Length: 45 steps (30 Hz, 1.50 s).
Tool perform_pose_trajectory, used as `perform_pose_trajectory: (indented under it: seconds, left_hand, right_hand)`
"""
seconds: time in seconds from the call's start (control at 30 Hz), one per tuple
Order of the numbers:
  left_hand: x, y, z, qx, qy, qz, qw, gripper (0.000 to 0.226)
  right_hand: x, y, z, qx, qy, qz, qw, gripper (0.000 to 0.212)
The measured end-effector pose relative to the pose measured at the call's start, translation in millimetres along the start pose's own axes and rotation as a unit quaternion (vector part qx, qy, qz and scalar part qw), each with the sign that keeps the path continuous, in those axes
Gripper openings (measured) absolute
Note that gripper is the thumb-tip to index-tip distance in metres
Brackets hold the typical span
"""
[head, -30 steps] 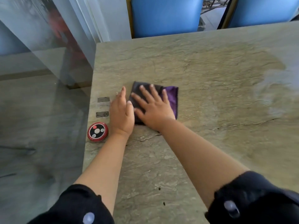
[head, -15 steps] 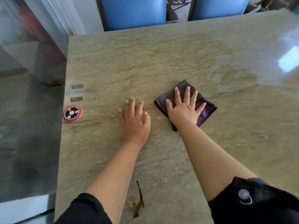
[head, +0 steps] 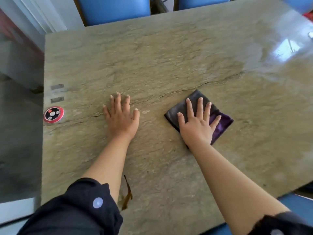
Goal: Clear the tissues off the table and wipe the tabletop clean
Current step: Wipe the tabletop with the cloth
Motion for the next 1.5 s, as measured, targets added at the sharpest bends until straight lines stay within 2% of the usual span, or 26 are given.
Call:
perform_pose_trajectory:
  seconds: [0.07, 0.13, 0.2, 0.27, 0.3, 0.33, 0.4, 0.47, 0.53, 0.57, 0.6, 0.67, 0.73, 0.77, 0.8, 0.83, 0.9, 0.93, 1.0, 1.07, 1.17, 1.27, 1.37, 1.43, 1.5]
  left_hand:
    - [0, -1, -4, -0.031, 0.014, -0.008, 0.999, 0.054]
    - [-1, -2, -5, -0.087, 0.024, -0.016, 0.996, 0.049]
    - [-7, 2, -4, -0.124, 0.028, -0.018, 0.992, 0.052]
    - [-18, 11, -5, -0.144, 0.033, -0.015, 0.989, 0.060]
    - [-25, 15, -4, -0.144, 0.030, -0.007, 0.989, 0.062]
    - [-32, 19, -2, -0.136, 0.026, 0.006, 0.990, 0.063]
    - [-41, 23, 0, -0.120, 0.026, 0.035, 0.992, 0.067]
    - [-42, 23, 0, -0.124, 0.032, 0.041, 0.991, 0.071]
    - [-39, 21, 1, -0.131, 0.032, 0.034, 0.990, 0.073]
    - [-38, 21, 1, -0.143, 0.025, 0.032, 0.989, 0.073]
    - [-37, 22, 0, -0.163, 0.021, 0.032, 0.986, 0.072]
    - [-32, 18, -1, -0.233, 0.014, 0.018, 0.972, 0.067]
    - [-29, 10, -8, -0.309, 0.020, -0.033, 0.950, 0.060]
    - [-32, 9, -14, -0.308, 0.035, -0.060, 0.949, 0.057]
    - [-39, 12, -20, -0.266, 0.054, -0.073, 0.960, 0.054]
    - [-47, 22, -25, -0.215, 0.079, -0.064, 0.971, 0.050]
    - [-65, 58, -25, -0.163, 0.098, 0.013, 0.982, 0.047]
    - [-76, 78, -19, -0.142, 0.076, 0.055, 0.985, 0.051]
    - [-93, 101, 3, -0.059, 0.003, 0.104, 0.993, 0.061]
    - [-90, 97, 15, 0.016, -0.033, 0.106, 0.994, 0.064]
    - [-64, 65, 10, 0.045, -0.055, 0.084, 0.994, 0.062]
    - [-47, 4, -3, 0.051, -0.064, -0.018, 0.996, 0.063]
    - [-66, -35, -14, 0.042, -0.058, -0.108, 0.992, 0.063]
    - [-93, -24, -14, 0.045, -0.054, -0.117, 0.991, 0.063]
    - [-126, 6, -12, 0.055, -0.037, -0.072, 0.995, 0.064]
  right_hand:
    - [-39, -24, 8, -0.005, 0.000, -0.064, 0.998, 0.063]
    - [-82, -43, 19, -0.020, -0.010, -0.195, 0.981, 0.062]
    - [-114, -39, 26, -0.040, -0.022, -0.344, 0.938, 0.061]
    - [-119, -15, 24, -0.065, -0.010, -0.471, 0.880, 0.060]
    - [-111, -1, 21, -0.079, -0.002, -0.505, 0.859, 0.060]
    - [-99, 10, 19, -0.090, 0.004, -0.512, 0.854, 0.060]
    - [-67, 15, 13, -0.083, 0.008, -0.433, 0.897, 0.061]
    - [-44, -1, 9, -0.042, 0.007, -0.284, 0.958, 0.062]
    - [-38, -26, 10, -0.009, 0.000, -0.155, 0.988, 0.062]
    - [-43, -40, 12, -0.004, -0.002, -0.128, 0.992, 0.062]
    - [-51, -52, 14, -0.005, -0.003, -0.132, 0.991, 0.062]
    - [-77, -68, 20, -0.018, -0.021, -0.232, 0.972, 0.061]
    - [-99, -66, 21, 0.010, -0.062, -0.375, 0.925, 0.057]
    - [-102, -59, 16, 0.067, -0.087, -0.416, 0.903, 0.052]
    - [-98, -49, 9, 0.141, -0.092, -0.416, 0.894, 0.046]
    - [-89, -36, 3, 0.210, -0.061, -0.376, 0.900, 0.043]
    - [-71, -7, -5, 0.266, 0.037, -0.228, 0.936, 0.044]
    - [-67, 3, -6, 0.261, 0.051, -0.162, 0.950, 0.046]
    - [-65, 8, 2, 0.222, 0.030, -0.109, 0.969, 0.048]
    - [-64, 5, 8, 0.184, 0.028, -0.116, 0.976, 0.048]
    - [-61, 3, 5, 0.186, 0.036, -0.109, 0.976, 0.044]
    - [-63, 1, 5, 0.161, 0.033, -0.115, 0.980, 0.047]
    - [-64, -3, 7, 0.107, 0.033, -0.118, 0.987, 0.054]
    - [-67, -4, 7, 0.076, 0.034, -0.122, 0.989, 0.056]
    - [-79, -11, 9, 0.075, 0.021, -0.148, 0.986, 0.054]
Point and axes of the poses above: each hand's wrist, its own x-axis towards the middle knuckle, its own z-axis out of the palm, y = z × x, the point moved 5 cm from there along x, towards the middle knuckle, and after that the axes turned 15 degrees about z, right-handed, at the moved point
